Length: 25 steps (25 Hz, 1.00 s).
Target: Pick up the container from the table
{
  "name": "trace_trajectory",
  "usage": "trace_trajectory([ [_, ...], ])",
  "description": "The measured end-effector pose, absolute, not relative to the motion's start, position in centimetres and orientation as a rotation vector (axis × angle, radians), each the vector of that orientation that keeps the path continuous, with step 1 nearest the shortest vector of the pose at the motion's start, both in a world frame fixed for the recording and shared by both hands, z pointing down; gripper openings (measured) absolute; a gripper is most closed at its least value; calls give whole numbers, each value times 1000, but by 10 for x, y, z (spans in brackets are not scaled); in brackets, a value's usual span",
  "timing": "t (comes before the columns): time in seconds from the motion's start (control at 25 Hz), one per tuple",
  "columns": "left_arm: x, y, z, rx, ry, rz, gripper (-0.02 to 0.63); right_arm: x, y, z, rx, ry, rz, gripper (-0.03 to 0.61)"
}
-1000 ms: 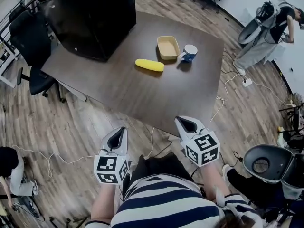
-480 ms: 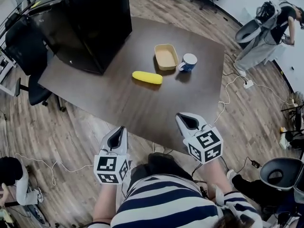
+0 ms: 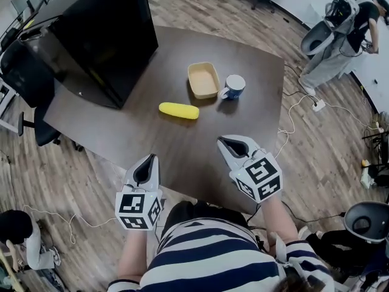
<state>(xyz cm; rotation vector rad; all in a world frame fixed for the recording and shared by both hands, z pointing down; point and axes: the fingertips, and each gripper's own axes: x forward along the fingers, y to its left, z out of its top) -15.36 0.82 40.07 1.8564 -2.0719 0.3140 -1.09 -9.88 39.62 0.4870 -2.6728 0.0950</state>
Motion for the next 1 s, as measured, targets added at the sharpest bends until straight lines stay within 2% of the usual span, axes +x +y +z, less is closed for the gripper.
trace_trajectory([
  [0.16,-153,-15,398,1890,-2054,332,0,-13,-118,390,495,-2688,66,-5],
  [0.56,-172,-78,400,2002,-1952,406,0,-37,-164,384,513,-2627,-103,61],
  [1.0,-220,-128,413,2107,-1793,458,0,-92,-206,400,520,-2469,-245,105],
])
